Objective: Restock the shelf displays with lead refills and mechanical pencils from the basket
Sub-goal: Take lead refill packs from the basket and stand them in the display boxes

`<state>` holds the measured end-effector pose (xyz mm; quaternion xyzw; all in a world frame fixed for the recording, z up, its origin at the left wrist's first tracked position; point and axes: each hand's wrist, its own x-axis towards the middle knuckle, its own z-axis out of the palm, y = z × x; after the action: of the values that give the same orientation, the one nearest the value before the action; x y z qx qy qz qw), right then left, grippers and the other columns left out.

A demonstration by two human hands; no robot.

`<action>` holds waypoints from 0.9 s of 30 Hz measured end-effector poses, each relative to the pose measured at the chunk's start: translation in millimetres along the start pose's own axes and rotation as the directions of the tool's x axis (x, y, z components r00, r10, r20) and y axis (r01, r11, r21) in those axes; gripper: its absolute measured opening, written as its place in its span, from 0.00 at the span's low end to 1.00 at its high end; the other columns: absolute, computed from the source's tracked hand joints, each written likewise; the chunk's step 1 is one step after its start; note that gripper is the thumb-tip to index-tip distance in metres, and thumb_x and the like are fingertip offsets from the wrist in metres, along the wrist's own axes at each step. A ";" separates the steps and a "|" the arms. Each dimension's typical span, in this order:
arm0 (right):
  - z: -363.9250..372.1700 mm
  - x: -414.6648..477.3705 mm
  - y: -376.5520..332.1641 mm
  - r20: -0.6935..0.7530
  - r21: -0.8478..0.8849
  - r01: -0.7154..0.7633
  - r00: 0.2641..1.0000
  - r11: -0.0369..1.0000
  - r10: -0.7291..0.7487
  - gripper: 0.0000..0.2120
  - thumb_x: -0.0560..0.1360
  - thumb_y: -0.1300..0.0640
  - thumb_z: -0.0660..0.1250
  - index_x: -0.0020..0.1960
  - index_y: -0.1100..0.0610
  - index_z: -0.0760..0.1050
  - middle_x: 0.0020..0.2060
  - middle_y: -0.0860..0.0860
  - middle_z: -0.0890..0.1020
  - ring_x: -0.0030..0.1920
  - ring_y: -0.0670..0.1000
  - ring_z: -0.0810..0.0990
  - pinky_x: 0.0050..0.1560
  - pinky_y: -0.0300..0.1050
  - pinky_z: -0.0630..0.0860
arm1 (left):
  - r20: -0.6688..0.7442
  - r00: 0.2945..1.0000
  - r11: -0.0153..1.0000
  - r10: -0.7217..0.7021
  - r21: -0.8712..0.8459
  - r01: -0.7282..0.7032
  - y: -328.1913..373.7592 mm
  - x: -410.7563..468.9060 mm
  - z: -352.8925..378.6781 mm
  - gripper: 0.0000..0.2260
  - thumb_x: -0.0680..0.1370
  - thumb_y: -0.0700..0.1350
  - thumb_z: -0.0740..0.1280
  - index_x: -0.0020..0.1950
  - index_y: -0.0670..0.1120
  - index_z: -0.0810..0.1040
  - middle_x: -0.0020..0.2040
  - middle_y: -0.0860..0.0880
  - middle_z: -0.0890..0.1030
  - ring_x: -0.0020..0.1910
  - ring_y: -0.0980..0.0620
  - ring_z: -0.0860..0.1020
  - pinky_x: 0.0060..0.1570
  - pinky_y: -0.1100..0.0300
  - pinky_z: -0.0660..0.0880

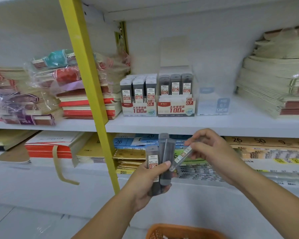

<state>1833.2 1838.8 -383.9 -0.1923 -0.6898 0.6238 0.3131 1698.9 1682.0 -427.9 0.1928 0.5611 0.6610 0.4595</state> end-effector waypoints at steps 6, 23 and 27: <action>4.0 -1.4 10.9 0.000 -0.056 0.002 1.000 0.998 -0.002 0.13 0.72 0.70 0.71 0.48 0.53 0.77 0.46 0.48 0.85 0.49 0.49 0.84 0.43 0.40 0.81 | -0.046 0.997 0.983 0.060 -0.170 -0.067 14.2 -2.8 -9.4 0.25 0.65 0.47 0.79 0.61 0.46 0.81 0.53 0.42 0.87 0.43 0.48 0.86 0.42 0.52 0.82; 35.1 20.9 -42.6 0.393 -0.486 0.321 0.911 0.813 -0.124 0.40 0.79 0.61 0.64 0.67 0.20 0.49 0.58 0.32 0.73 0.49 0.39 0.80 0.42 0.35 0.77 | -0.126 0.925 0.912 0.358 -0.165 -0.376 64.6 9.5 -4.6 0.18 0.69 0.52 0.75 0.58 0.51 0.82 0.51 0.46 0.87 0.47 0.50 0.87 0.37 0.57 0.81; 30.6 60.2 -86.0 0.183 -0.398 0.434 0.901 0.808 -0.394 0.42 0.74 0.68 0.68 0.59 0.20 0.58 0.58 0.43 0.78 0.48 0.39 0.83 0.40 0.32 0.78 | -0.154 0.892 0.887 0.425 -0.122 -0.444 81.6 21.9 -7.5 0.06 0.76 0.48 0.73 0.53 0.52 0.84 0.50 0.48 0.88 0.50 0.49 0.86 0.40 0.56 0.82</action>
<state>1779.5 1842.9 -288.8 -0.0726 -0.8487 0.3812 0.3594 1650.1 1700.1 -360.8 0.2365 0.4781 0.7990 0.2775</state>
